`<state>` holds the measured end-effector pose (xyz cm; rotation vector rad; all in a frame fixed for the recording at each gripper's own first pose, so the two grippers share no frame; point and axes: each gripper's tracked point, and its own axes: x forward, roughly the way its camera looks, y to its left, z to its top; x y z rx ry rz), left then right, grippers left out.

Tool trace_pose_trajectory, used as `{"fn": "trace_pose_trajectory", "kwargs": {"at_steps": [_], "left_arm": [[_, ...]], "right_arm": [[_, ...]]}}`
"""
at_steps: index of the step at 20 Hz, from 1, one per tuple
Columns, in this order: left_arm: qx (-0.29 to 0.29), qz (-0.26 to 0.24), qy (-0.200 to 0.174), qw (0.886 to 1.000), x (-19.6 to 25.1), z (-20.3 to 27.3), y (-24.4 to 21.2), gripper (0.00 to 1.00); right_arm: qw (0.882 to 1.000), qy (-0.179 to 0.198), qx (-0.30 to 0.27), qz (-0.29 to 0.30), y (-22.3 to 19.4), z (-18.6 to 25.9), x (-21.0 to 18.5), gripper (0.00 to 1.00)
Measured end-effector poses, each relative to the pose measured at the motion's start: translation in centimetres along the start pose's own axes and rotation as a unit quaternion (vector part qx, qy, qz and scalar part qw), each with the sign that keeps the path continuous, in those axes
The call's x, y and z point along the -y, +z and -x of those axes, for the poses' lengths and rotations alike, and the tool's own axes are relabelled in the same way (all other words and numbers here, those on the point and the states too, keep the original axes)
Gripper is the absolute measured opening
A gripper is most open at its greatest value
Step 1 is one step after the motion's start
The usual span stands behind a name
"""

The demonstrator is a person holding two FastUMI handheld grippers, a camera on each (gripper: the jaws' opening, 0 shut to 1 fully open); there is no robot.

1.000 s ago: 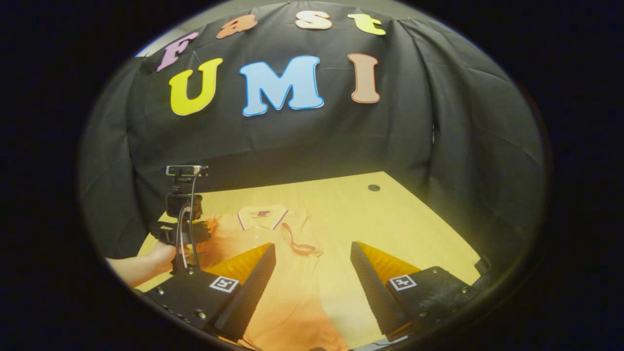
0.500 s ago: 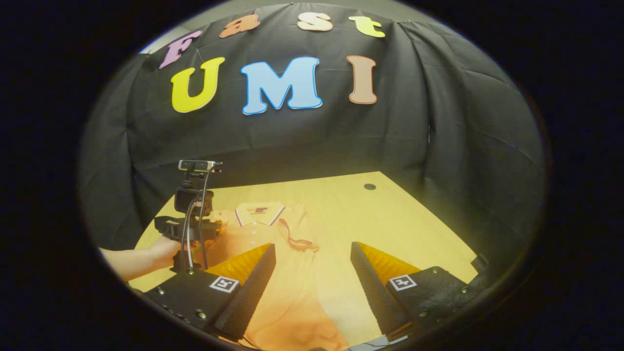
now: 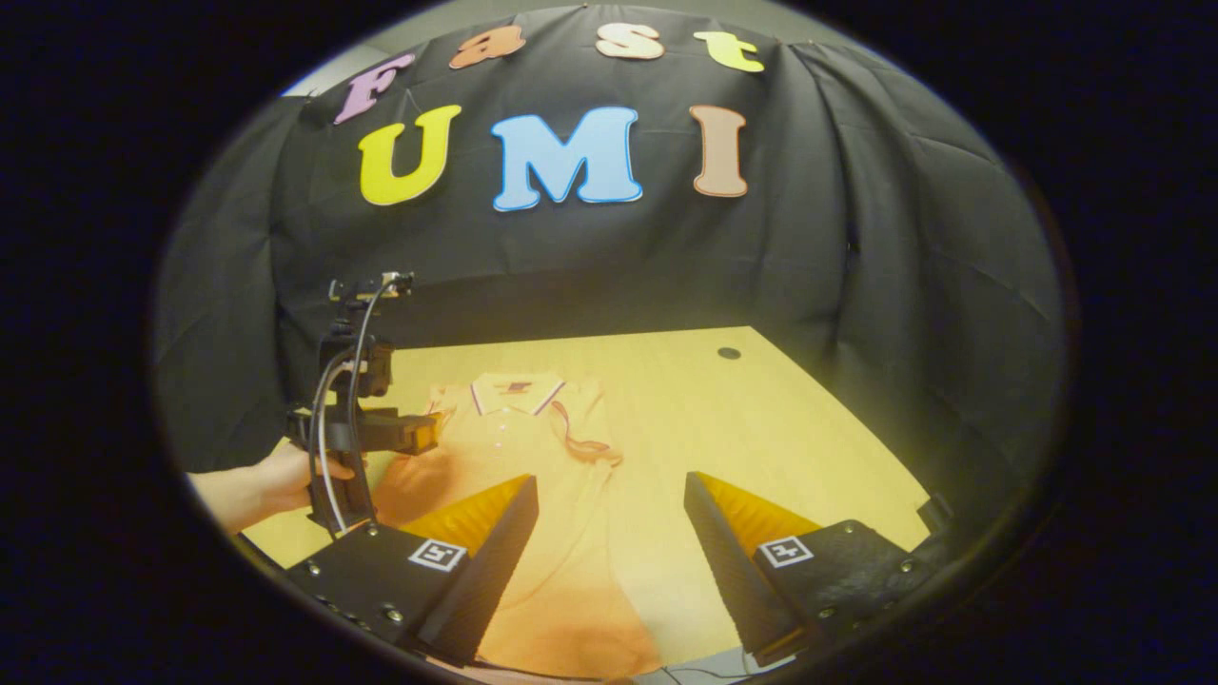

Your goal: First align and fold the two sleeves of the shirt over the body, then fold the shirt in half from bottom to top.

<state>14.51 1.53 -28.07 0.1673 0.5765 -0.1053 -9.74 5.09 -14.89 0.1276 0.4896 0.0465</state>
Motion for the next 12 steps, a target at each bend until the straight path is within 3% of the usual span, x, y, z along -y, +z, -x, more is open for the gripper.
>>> {"fn": "trace_pose_trajectory", "kwargs": {"at_steps": [7,10,12], "left_arm": [[-0.002,0.026,0.010,1.000,1.3,12.0,-6.3,0.95],[0.001,0.039,0.019,0.999,1.6,16.9,-9.3,0.99],[0.000,0.047,0.021,0.999,1.6,19.8,-11.3,0.95]], "right_arm": [[0.997,0.054,-0.027,0.054,-5.4,2.9,0.5,0.96],[0.995,0.069,-0.029,0.072,-7.5,4.3,0.7,0.96],[0.993,0.075,-0.036,0.079,-9.0,4.8,0.7,0.96]]}}
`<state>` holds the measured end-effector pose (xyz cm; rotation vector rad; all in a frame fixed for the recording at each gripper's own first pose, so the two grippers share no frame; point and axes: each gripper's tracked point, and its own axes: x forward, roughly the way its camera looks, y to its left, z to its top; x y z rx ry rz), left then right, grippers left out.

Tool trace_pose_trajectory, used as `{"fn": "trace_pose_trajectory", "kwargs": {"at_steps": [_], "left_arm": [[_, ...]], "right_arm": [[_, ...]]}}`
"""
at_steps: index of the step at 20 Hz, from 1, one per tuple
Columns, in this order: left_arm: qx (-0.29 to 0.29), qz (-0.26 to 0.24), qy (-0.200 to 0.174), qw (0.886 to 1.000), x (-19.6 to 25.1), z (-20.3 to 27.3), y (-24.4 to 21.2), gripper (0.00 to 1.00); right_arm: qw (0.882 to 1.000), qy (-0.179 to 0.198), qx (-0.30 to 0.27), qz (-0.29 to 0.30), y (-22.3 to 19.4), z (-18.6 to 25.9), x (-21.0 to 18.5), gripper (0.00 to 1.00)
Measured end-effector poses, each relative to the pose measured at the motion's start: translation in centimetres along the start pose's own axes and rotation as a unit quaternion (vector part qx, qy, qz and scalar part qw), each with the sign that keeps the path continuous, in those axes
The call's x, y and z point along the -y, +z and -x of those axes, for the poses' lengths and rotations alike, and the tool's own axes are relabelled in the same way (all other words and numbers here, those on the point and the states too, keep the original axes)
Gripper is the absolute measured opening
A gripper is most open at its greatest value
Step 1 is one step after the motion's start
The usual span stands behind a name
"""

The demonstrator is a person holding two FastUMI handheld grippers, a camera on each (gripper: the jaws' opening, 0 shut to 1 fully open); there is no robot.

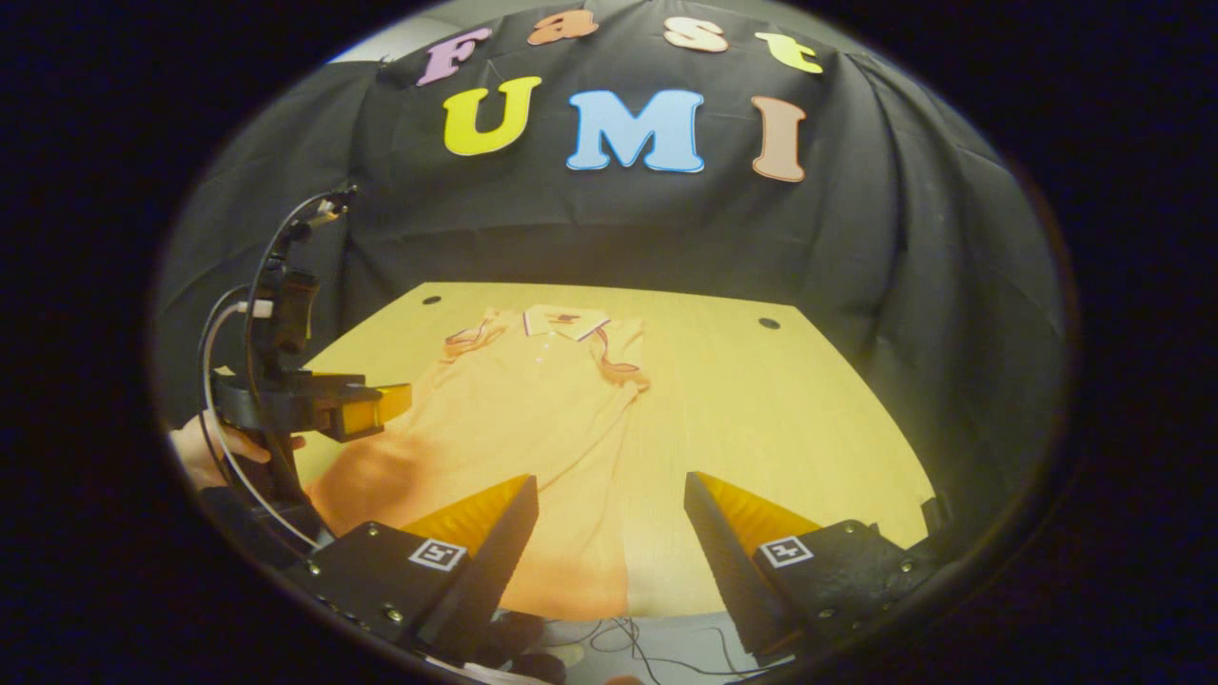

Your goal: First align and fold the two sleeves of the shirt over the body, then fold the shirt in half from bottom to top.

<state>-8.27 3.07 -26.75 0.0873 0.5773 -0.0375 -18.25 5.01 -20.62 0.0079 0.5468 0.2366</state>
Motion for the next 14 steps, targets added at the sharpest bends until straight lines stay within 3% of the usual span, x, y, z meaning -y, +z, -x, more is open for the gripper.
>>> {"fn": "trace_pose_trajectory", "kwargs": {"at_steps": [2,6,7,10,14], "left_arm": [[-0.006,0.004,0.001,1.000,-0.3,2.7,-2.1,0.99],[-0.014,0.009,-0.021,1.000,-0.7,6.4,-6.3,0.95],[-0.017,0.015,-0.025,0.999,-1.2,6.8,-7.2,0.92],[-0.029,0.037,-0.026,0.999,-2.6,7.6,-9.6,0.98],[-0.046,0.020,-0.018,0.999,-5.3,7.8,-11.8,0.97]], "right_arm": [[1.000,0.013,-0.017,-0.004,-1.8,0.1,-0.6,0.96],[0.998,0.024,-0.054,-0.021,-5.3,0.2,-1.3,0.96],[0.998,0.022,-0.060,-0.028,-5.9,0.3,-1.2,0.96],[0.996,0.007,-0.082,-0.041,-7.8,0.3,-0.3,0.96],[0.992,-0.010,-0.110,-0.064,-9.9,-0.5,0.6,0.96]]}}
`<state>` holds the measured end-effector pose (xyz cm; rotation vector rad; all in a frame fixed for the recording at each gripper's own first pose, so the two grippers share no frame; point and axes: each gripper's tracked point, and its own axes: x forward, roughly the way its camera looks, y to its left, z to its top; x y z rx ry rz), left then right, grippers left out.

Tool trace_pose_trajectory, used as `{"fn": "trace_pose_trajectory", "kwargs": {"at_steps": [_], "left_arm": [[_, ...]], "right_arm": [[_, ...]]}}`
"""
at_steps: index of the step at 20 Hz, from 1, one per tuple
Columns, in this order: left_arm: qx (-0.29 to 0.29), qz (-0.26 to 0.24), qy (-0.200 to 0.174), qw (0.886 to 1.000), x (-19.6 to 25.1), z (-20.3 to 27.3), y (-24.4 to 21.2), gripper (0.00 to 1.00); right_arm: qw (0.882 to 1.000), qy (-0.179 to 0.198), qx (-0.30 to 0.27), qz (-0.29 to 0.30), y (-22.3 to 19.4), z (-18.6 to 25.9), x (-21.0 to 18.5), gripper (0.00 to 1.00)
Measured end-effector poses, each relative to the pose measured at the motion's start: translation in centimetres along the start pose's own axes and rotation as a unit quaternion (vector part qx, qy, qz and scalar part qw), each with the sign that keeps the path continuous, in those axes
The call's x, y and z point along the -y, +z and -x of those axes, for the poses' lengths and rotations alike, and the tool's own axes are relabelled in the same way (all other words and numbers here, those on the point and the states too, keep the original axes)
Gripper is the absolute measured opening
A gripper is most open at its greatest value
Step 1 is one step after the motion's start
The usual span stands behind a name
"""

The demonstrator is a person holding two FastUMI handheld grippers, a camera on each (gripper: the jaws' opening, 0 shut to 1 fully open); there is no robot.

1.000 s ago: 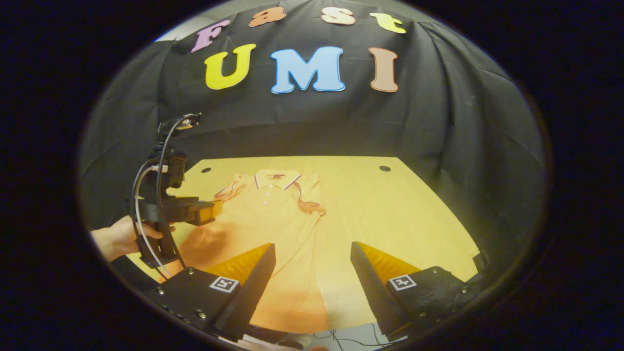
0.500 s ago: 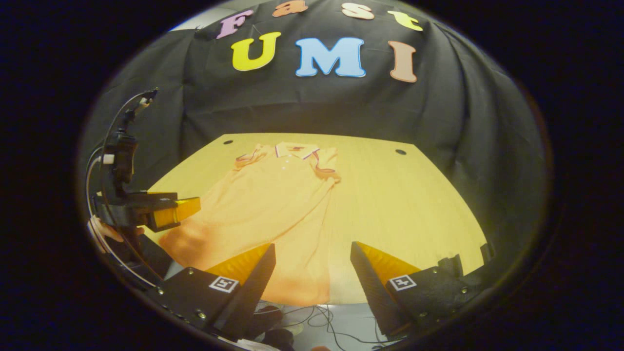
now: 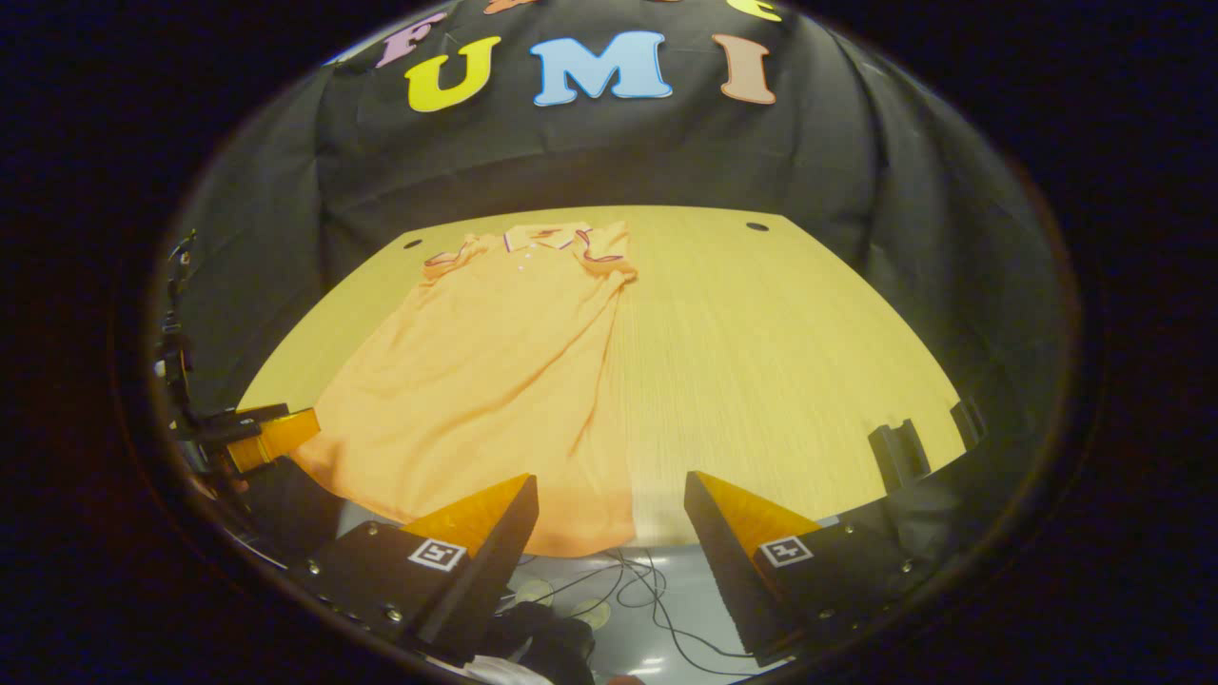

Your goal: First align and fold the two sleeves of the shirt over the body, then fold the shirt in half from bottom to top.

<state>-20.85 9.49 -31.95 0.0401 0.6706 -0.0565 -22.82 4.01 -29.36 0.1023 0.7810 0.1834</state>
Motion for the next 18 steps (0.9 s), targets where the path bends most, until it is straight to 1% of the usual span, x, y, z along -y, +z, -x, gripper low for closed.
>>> {"fn": "trace_pose_trajectory", "kwargs": {"at_steps": [1,2,3,4,5,6,7,8,9,10,11,12,13,15,17,18], "left_arm": [[-0.006,-0.003,-0.003,1.000,-0.5,-0.2,-0.6,0.95],[-0.011,-0.007,-0.005,1.000,-1.1,-0.2,-1.1,0.97],[-0.016,-0.010,-0.007,1.000,-1.4,-0.4,-1.4,0.97],[-0.021,-0.012,-0.011,1.000,-1.6,-0.5,-1.8,0.97],[-0.023,-0.016,-0.014,1.000,-1.6,-0.4,-2.2,0.95],[-0.025,-0.022,-0.016,0.999,-1.6,-0.5,-2.6,0.97],[-0.027,-0.028,-0.017,0.999,-1.5,-0.5,-3.1,0.95],[-0.029,-0.035,-0.018,0.999,-1.4,-0.6,-3.4,0.97],[-0.031,-0.042,-0.018,0.998,-1.3,-0.8,-3.7,0.97],[-0.026,-0.053,-0.017,0.998,-1.3,-1.0,-3.7,0.95],[-0.025,-0.062,-0.018,0.998,-1.0,-1.1,-3.7,0.95],[-0.025,-0.072,-0.016,0.997,-1.0,-1.2,-3.8,0.98],[-0.022,-0.073,-0.016,0.997,-0.9,-1.2,-3.7,0.98],[-0.020,-0.058,-0.011,0.998,-0.7,-1.2,-3.8,0.97],[-0.019,-0.062,-0.007,0.998,-0.6,-1.2,-4.0,0.96],[-0.020,-0.057,-0.007,0.998,-0.4,-1.2,-3.9,0.96]], "right_arm": [[1.000,-0.003,-0.004,-0.008,-0.3,-0.3,0.1,0.96],[1.000,-0.002,-0.009,-0.017,-0.6,-0.7,-0.1,0.96],[1.000,-0.003,-0.015,-0.022,-0.9,-1.1,-0.3,0.96],[0.999,-0.007,-0.022,-0.024,-1.4,-1.6,-0.3,0.96],[0.999,-0.010,-0.027,-0.024,-1.7,-1.9,-0.3,0.96],[0.999,-0.012,-0.033,-0.024,-2.1,-2.1,-0.5,0.96],[0.999,-0.015,-0.037,-0.023,-2.3,-2.3,-0.5,0.96],[0.999,-0.018,-0.042,-0.022,-2.7,-2.5,-0.5,0.96],[0.998,-0.021,-0.046,-0.021,-3.0,-2.8,-0.5,0.96],[0.998,-0.022,-0.051,-0.022,-3.4,-3.0,-0.7,0.96],[0.998,-0.020,-0.053,-0.024,-3.7,-3.0,-1.0,0.96],[0.998,-0.024,-0.051,-0.022,-3.8,-3.0,-1.1,0.96],[0.998,-0.022,-0.048,-0.017,-3.5,-3.0,-1.3,0.97],[0.998,-0.026,-0.049,-0.003,-3.5,-3.4,-1.7,0.97],[0.999,-0.024,-0.048,0.005,-3.4,-3.4,-2.2,0.98],[0.999,-0.023,-0.047,0.005,-3.5,-3.5,-2.5,0.96]]}}
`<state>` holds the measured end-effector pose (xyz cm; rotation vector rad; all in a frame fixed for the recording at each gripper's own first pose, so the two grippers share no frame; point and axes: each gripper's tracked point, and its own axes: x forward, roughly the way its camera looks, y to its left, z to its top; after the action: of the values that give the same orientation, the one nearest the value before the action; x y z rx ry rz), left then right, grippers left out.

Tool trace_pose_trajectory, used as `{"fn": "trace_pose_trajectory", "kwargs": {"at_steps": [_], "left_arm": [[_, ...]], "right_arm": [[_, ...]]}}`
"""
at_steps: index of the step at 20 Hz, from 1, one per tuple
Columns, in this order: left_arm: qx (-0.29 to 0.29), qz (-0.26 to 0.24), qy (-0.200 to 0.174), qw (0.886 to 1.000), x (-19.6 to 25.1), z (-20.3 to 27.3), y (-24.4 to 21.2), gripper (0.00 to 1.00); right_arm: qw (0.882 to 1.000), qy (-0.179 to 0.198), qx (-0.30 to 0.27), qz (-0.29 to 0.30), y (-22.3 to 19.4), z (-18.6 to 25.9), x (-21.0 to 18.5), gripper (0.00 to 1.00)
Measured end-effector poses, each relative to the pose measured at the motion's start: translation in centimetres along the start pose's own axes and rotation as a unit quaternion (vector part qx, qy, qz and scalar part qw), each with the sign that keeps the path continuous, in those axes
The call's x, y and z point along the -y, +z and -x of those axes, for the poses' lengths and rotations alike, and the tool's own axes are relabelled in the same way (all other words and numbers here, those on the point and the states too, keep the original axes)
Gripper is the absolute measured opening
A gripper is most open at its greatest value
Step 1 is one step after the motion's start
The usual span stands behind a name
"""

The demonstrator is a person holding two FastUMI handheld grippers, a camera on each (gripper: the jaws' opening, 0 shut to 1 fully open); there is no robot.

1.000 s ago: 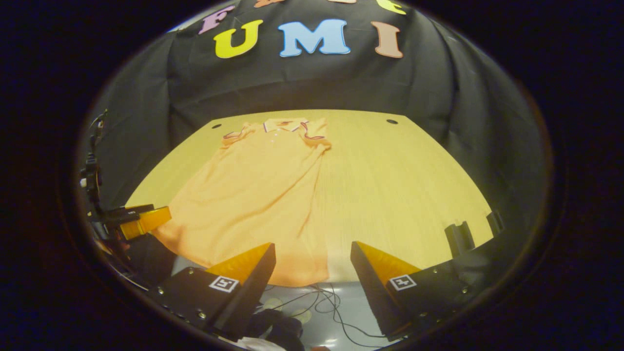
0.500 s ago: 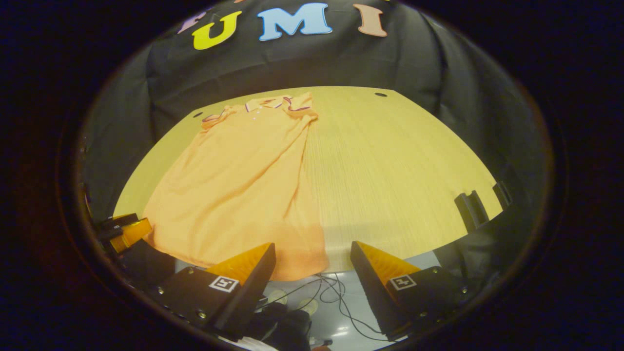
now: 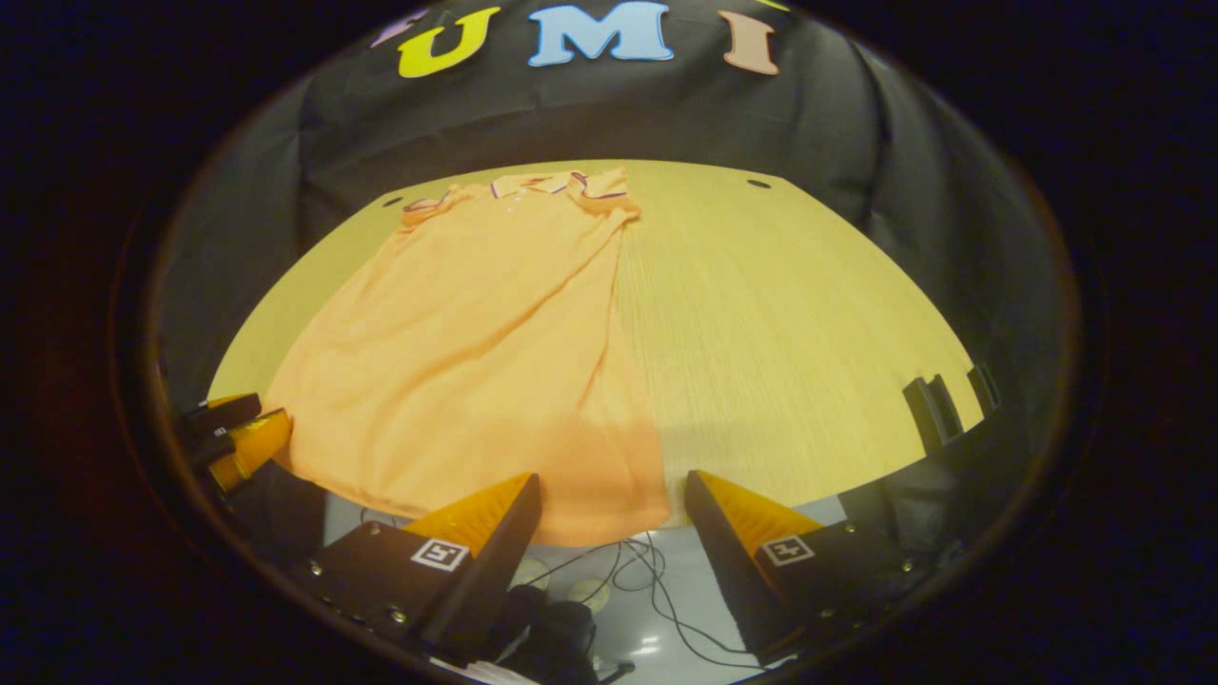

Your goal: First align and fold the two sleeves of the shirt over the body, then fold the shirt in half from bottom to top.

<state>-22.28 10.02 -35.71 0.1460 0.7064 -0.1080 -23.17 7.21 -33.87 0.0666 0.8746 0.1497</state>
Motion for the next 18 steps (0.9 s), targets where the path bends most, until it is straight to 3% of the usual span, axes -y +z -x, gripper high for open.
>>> {"fn": "trace_pose_trajectory", "kwargs": {"at_steps": [2,4,5,6,7,8,9,10,12,18], "left_arm": [[-0.001,-0.007,-0.004,1.000,0.8,0.0,-0.2,0.79],[0.001,-0.018,-0.009,1.000,1.6,-0.2,0.0,0.55],[0.003,-0.023,-0.010,1.000,2.1,-0.3,0.0,0.41],[0.007,-0.025,-0.007,1.000,2.1,-0.3,0.0,0.31],[0.009,-0.024,0.000,1.000,2.1,-0.4,0.0,0.16],[0.010,-0.024,0.003,1.000,2.1,-0.4,0.0,0.14],[0.009,-0.019,0.006,1.000,2.2,-0.3,0.1,0.14],[0.004,-0.012,0.008,1.000,2.0,-0.4,0.0,0.07],[-0.007,-0.003,0.013,1.000,2.0,-0.4,0.1,0.06],[-0.017,0.011,0.027,0.999,2.6,1.7,1.5,0.06]], "right_arm": [[1.000,0.000,0.003,0.000,0.1,0.1,-0.3,0.84],[1.000,-0.003,0.006,-0.008,0.0,0.1,-0.5,0.60],[1.000,-0.004,0.007,-0.012,0.1,0.0,-0.7,0.53],[1.000,-0.002,0.009,-0.014,0.1,0.0,-0.9,0.36],[1.000,-0.003,0.008,-0.018,0.1,0.1,-0.9,0.35],[1.000,0.002,0.007,-0.020,0.0,0.1,-0.9,0.13],[1.000,0.008,0.005,-0.020,0.0,0.1,-0.9,0.12],[1.000,0.013,0.003,-0.024,0.1,-0.1,-0.8,0.12],[0.999,0.024,-0.002,-0.039,0.0,0.1,-0.9,0.02],[0.996,0.073,0.033,-0.050,3.0,2.3,-0.9,0.00]]}}
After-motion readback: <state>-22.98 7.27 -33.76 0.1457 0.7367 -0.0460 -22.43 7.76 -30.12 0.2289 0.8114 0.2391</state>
